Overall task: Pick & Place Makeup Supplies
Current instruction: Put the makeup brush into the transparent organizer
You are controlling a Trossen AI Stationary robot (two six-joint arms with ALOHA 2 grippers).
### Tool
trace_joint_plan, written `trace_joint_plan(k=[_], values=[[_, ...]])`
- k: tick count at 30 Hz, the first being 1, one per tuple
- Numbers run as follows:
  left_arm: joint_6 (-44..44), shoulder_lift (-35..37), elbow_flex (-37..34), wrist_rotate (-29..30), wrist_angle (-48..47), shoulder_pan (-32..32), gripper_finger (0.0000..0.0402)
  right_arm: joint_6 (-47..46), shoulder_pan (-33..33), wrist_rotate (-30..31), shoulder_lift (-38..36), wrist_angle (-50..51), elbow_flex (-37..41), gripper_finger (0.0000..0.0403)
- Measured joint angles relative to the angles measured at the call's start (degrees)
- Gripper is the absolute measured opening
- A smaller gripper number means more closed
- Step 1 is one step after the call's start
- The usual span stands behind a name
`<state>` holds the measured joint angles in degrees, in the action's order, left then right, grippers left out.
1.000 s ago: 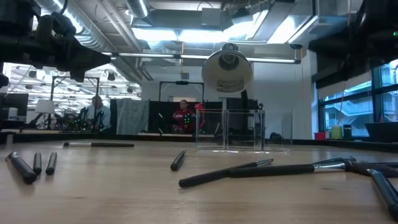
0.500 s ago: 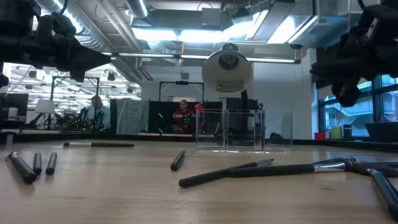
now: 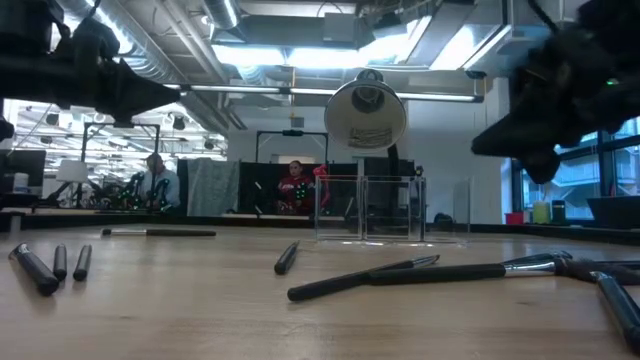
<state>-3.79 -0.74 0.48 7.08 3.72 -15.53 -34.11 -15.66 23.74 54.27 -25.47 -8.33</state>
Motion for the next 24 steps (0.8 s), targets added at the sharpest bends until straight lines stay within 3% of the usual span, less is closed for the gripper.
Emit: trace_joint_plan(k=[6, 10, 17, 21, 24], values=[[4.18, 0.00, -0.01, 8.85, 2.53, 0.00, 0.0011, 5.89, 0.02, -5.90, 12.88, 0.49, -10.91, 0.0049], [7.28, -0.01, -0.01, 14.12, 2.52, 0.00, 0.0013, 9.89, 0.00, -9.21, 19.57, 7.00, -19.90, 0.0050], [9.07, -0.19, 0.01, 14.44, 2.29, 0.00, 0.0011, 8.88, -0.02, -9.44, 28.29, 29.22, -32.89, 0.0050], [8.48, -0.19, 0.00, 14.46, 0.20, 0.00, 0.0015, 3.31, -0.18, -9.53, 30.96, 34.20, -35.78, 0.0058], [7.25, -0.79, 0.01, 14.41, -0.06, 0.00, 0.0021, -1.47, -0.50, -10.55, 31.34, 35.29, -36.15, 0.0088]])
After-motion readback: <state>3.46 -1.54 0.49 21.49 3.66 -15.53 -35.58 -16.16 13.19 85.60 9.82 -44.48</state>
